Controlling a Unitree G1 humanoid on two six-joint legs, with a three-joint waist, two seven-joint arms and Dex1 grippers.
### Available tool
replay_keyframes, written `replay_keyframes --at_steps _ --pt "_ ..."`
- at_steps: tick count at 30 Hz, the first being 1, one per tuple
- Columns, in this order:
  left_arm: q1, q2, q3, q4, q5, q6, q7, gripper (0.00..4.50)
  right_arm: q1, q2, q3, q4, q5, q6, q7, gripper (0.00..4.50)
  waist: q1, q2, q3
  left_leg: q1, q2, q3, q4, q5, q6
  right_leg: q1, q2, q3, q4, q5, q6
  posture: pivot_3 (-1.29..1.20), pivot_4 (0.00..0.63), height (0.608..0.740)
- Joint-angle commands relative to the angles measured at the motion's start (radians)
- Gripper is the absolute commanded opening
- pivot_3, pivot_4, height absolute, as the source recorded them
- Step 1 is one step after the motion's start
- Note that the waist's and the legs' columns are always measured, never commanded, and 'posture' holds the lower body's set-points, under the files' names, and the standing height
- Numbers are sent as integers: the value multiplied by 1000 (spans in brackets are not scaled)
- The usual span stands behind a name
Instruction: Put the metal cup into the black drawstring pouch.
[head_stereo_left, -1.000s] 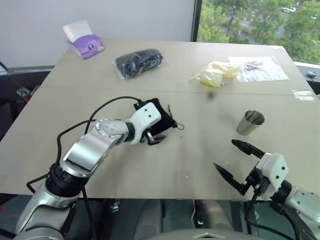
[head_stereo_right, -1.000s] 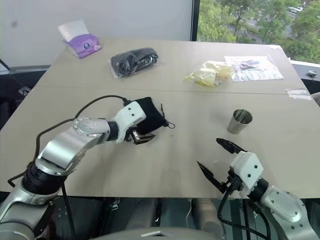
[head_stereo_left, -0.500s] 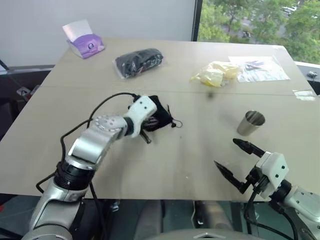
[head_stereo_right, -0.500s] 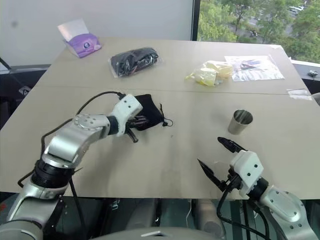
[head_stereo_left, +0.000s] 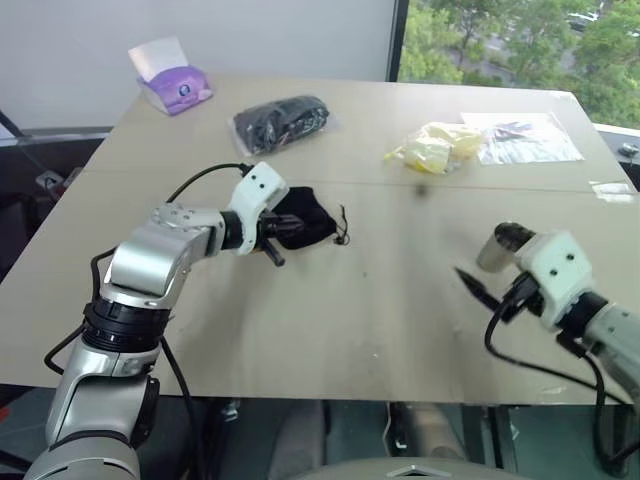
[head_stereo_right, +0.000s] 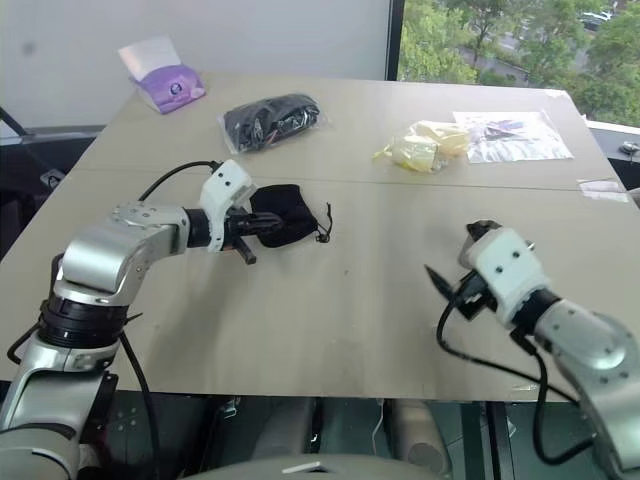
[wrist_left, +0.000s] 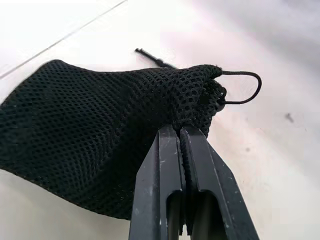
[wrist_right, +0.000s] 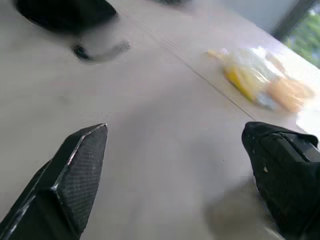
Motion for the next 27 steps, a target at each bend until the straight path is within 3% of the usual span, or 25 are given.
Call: replay_keyframes --at_steps 1,3,4,5,7,13,17,20,24,27 --pt "-12 -13 13 -75 -4 9 31 30 -68 -62 -44 26 59 152 30 4500 -2 0 0 0 0 0 0 0 0 0 0 0 0 0 0 0 150 740" --pt "-11 -25 18 -103 -10 29 51 30 -92 -101 -24 79 64 184 55 4500 -3 0 0 -1 0 0 0 0 0 -1 0 0 0 0 0 0 150 740" --pt "-11 -29 21 -113 -12 37 59 0 -98 -115 -10 101 60 183 66 3967 -3 0 0 -1 0 0 0 0 0 -1 0 0 0 0 0 0 150 740" --pt "-11 -34 22 -123 -13 45 68 0 -104 -123 2 126 58 183 73 3782 -4 0 0 -2 0 1 0 0 0 -1 0 1 0 0 0 0 150 740" --pt "-7 -44 23 -145 -15 61 87 0 -130 -135 46 202 41 154 93 2711 -5 0 0 -2 0 1 0 0 0 -1 0 1 0 0 0 0 150 740" --pt "10 -70 27 -195 -21 88 136 0 -196 -190 200 397 -82 6 145 167 -8 -6 -4 0 0 2 0 0 0 -1 0 2 0 0 0 0 150 740" --pt "13 -81 39 -207 -37 107 154 0 -212 -199 210 417 -114 -39 164 36 -7 -7 -4 2 0 2 1 0 0 2 0 2 0 0 1 0 150 740" --pt "0 -110 63 -192 -62 139 168 0 -188 -150 140 368 -49 13 161 36 -6 -8 -5 3 0 1 2 0 0 2 0 2 0 0 1 0 150 740" --pt "-52 -170 95 -157 -99 232 207 0 -241 96 -50 236 281 167 106 36 -6 -8 -4 3 1 0 2 0 0 3 1 1 1 0 1 0 150 740" --pt "-107 -231 98 -107 -102 295 257 0 -269 283 -94 182 435 235 -15 36 -6 -3 -2 2 1 -1 1 0 0 2 1 1 2 0 1 0 150 740"
